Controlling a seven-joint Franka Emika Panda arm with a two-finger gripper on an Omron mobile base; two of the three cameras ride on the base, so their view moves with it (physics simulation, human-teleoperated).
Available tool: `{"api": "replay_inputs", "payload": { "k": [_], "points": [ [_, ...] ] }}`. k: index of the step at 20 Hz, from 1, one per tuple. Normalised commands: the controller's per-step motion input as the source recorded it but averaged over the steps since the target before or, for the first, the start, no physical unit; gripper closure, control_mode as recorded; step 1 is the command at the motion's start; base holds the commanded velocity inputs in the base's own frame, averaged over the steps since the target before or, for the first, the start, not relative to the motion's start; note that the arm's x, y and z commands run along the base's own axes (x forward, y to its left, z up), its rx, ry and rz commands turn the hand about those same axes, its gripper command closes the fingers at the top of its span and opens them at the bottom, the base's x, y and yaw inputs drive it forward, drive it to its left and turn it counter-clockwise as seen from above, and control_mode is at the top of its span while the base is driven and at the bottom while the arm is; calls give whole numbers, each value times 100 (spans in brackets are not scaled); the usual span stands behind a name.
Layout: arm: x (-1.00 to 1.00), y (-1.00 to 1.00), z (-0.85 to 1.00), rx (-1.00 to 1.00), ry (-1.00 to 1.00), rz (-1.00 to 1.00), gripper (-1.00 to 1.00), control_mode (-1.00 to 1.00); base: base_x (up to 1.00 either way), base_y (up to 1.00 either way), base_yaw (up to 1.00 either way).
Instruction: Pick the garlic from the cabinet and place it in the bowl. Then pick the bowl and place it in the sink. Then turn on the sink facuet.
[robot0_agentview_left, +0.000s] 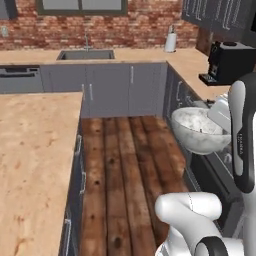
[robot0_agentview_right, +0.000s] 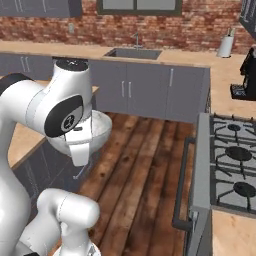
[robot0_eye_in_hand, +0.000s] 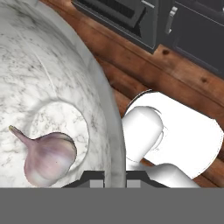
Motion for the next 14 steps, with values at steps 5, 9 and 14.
{"api": "replay_inputs", "payload": {
  "k": [5, 9, 14],
  "points": [
    [0, 0, 0, 0, 0, 0, 100, 100, 100, -30, 4],
    [0, 0, 0, 0, 0, 0, 100, 100, 100, -22, 0],
    [0, 0, 0, 0, 0, 0, 100, 100, 100, -18, 0]
  ]
}}
